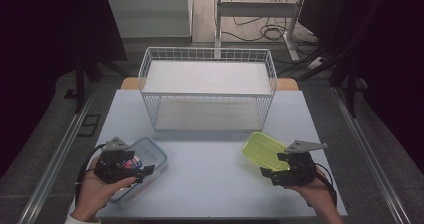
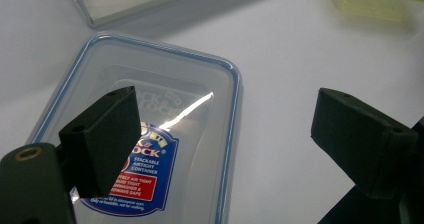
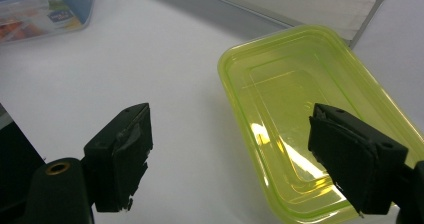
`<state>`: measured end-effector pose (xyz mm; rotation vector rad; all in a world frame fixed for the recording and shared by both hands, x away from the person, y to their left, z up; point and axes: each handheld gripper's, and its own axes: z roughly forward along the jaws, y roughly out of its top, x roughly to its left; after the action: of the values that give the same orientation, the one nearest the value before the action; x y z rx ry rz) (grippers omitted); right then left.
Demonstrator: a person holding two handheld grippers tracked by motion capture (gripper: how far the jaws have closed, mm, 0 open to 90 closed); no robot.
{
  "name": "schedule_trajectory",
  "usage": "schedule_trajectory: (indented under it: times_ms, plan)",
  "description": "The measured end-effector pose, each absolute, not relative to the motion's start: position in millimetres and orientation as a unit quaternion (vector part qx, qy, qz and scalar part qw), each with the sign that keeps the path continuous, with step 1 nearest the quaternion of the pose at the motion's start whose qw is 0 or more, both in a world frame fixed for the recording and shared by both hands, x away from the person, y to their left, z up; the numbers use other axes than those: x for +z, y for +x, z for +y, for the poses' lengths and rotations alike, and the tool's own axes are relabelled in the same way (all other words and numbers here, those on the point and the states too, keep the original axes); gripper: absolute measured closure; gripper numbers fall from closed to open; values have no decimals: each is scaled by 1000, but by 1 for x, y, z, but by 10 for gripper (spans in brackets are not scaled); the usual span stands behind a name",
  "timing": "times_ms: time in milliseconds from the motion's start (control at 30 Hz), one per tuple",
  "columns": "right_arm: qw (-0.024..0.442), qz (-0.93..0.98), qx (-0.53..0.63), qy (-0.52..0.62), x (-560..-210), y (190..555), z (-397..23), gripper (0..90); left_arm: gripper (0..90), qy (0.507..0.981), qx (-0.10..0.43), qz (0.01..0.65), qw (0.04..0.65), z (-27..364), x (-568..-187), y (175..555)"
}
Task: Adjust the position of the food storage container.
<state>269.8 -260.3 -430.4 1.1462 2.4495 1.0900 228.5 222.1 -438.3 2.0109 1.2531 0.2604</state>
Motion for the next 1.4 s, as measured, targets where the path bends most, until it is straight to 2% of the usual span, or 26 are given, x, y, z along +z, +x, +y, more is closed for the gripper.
schedule_trajectory:
  times_ms: [900, 1400]
  plan:
    - [120, 837, 355, 399, -438, 271, -262, 179, 137, 765, 118, 515, 369, 247, -439, 232]
    - [119, 837, 351, 402, -439, 271, -261, 180, 181, 750, 124, 536, 367, 266, -438, 233]
